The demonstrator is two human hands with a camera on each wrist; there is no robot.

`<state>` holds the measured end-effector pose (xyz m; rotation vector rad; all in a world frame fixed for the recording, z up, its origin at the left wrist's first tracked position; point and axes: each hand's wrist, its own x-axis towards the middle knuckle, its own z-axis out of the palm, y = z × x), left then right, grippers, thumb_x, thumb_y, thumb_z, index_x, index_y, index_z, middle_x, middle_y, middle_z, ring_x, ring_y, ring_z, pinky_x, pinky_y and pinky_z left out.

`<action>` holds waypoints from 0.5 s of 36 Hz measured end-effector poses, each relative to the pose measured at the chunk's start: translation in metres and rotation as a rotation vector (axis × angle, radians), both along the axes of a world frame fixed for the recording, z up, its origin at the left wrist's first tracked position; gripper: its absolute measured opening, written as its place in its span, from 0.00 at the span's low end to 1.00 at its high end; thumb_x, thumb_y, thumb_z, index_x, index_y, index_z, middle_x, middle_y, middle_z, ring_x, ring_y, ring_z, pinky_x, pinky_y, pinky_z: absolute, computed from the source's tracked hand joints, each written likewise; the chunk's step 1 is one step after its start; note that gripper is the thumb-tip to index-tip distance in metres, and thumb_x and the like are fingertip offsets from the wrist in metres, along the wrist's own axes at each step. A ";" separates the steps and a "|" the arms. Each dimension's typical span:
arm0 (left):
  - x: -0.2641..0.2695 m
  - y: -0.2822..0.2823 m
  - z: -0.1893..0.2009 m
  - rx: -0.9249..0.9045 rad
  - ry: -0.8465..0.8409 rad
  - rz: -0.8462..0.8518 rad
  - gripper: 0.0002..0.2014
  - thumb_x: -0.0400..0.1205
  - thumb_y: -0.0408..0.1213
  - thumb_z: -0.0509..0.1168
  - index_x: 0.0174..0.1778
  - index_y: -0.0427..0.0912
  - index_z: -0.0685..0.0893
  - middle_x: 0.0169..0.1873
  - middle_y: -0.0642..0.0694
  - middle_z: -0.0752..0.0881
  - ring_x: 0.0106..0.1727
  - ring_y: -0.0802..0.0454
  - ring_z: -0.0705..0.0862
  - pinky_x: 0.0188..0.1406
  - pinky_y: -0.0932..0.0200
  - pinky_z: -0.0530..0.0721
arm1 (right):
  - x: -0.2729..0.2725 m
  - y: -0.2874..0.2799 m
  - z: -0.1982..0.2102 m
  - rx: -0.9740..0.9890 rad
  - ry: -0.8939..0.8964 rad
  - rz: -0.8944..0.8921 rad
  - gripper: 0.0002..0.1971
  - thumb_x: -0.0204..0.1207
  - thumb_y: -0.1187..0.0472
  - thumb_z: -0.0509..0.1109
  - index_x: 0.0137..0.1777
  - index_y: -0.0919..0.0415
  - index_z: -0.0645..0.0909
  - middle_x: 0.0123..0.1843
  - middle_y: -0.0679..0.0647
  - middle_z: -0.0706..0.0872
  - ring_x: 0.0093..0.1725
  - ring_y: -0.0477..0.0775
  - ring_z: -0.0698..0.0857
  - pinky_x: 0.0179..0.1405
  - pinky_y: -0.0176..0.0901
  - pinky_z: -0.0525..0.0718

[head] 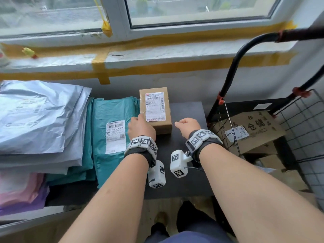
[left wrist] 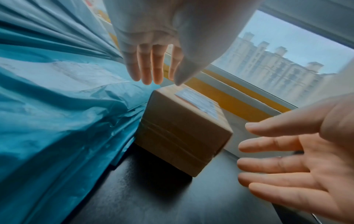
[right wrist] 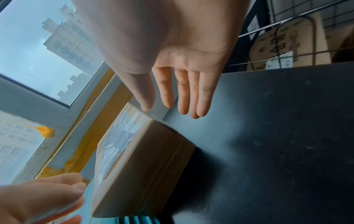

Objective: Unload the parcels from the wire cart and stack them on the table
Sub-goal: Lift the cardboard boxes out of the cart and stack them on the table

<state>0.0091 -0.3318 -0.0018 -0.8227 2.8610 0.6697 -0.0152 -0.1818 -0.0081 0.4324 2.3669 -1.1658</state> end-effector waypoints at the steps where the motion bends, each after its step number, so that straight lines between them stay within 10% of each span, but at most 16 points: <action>1: 0.002 0.004 0.002 -0.027 0.026 -0.041 0.23 0.82 0.30 0.54 0.75 0.47 0.71 0.67 0.40 0.74 0.68 0.40 0.72 0.63 0.46 0.73 | 0.004 0.004 0.001 0.009 -0.006 -0.023 0.17 0.80 0.54 0.66 0.64 0.61 0.82 0.56 0.57 0.87 0.58 0.61 0.86 0.61 0.50 0.83; 9: 0.015 0.055 0.011 -0.037 0.157 -0.439 0.21 0.83 0.31 0.54 0.73 0.42 0.72 0.69 0.40 0.73 0.70 0.41 0.70 0.67 0.50 0.68 | 0.056 0.060 0.000 0.138 -0.005 -0.241 0.09 0.78 0.61 0.65 0.49 0.60 0.86 0.45 0.57 0.86 0.43 0.60 0.83 0.47 0.43 0.81; 18: 0.062 0.151 0.005 0.096 0.036 -0.741 0.21 0.85 0.32 0.53 0.75 0.43 0.70 0.71 0.40 0.71 0.71 0.41 0.69 0.66 0.47 0.73 | 0.146 0.151 -0.006 0.181 -0.077 -0.439 0.17 0.82 0.60 0.63 0.66 0.65 0.82 0.66 0.62 0.84 0.67 0.61 0.81 0.62 0.44 0.78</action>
